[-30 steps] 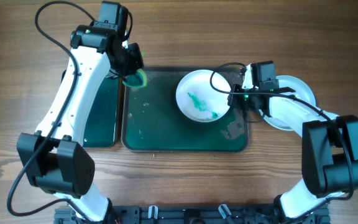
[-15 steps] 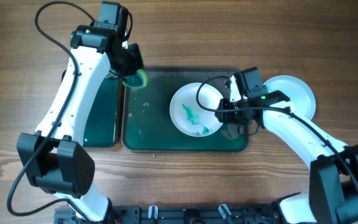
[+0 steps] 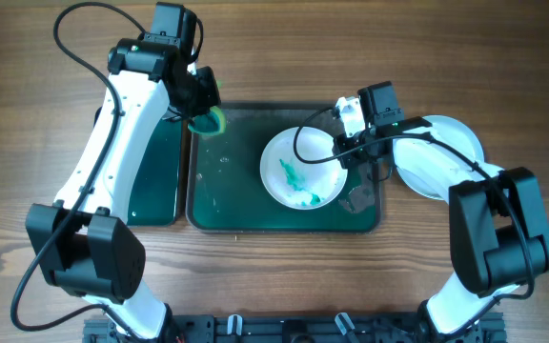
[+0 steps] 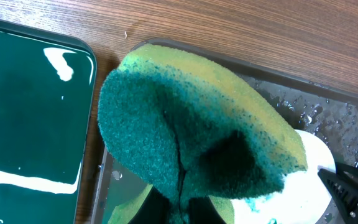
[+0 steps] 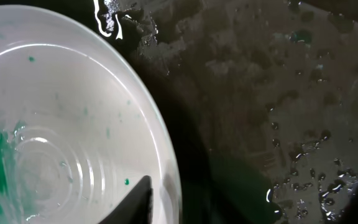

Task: Clean dirty plates on tray and stack at the side
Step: 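Grip the last upper plate with the right gripper and drag it down, then scrub the held plate with the sponge in the left gripper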

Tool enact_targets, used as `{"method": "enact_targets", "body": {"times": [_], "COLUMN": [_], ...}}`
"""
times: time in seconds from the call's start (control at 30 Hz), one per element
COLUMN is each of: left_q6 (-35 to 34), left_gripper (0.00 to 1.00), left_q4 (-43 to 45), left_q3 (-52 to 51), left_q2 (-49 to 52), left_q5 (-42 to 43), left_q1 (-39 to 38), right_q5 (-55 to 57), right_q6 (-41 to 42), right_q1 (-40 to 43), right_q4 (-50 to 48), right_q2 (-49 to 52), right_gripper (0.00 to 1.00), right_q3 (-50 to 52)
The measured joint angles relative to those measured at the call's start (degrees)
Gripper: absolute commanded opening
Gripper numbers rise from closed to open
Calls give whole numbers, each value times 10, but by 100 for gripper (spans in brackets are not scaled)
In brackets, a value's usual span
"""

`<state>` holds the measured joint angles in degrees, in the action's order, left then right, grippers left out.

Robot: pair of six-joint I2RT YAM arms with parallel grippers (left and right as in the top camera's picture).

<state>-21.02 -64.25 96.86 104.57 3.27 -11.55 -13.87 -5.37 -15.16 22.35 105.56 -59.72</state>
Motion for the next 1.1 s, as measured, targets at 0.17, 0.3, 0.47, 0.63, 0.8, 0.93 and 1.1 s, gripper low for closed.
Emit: {"method": "enact_targets", "body": {"times": [0.17, 0.3, 0.47, 0.63, 0.8, 0.93, 1.1], "left_q6": [0, 0, 0, 0, 2, 36, 58], "left_gripper": [4, 4, 4, 4, 4, 4, 4], "left_q4": [0, 0, 0, 1, 92, 158, 196], "left_q3": [0, 0, 0, -1, -95, -146, -146], "left_q2": [0, 0, 0, 0, 0, 11, 56], "left_q5": [0, 0, 0, 0, 10, 26, 29], "left_q1": [0, 0, 0, 0, -16, -81, -121], "right_q5": [-40, -56, -56, -55, -51, -45, -45], "right_q6": [56, 174, 400, 460, 472, 471, 471], "right_q1": [0, -12, -45, -47, -52, -68, -70], "right_q4": [15, 16, 23, -13, -22, -32, -32], "right_q2": [0, 0, 0, 0, 0, 0, 0], "right_gripper": [4, 4, 14, 4, 4, 4, 4], "right_q3": [1, 12, 16, 23, 26, 27, 27]}}
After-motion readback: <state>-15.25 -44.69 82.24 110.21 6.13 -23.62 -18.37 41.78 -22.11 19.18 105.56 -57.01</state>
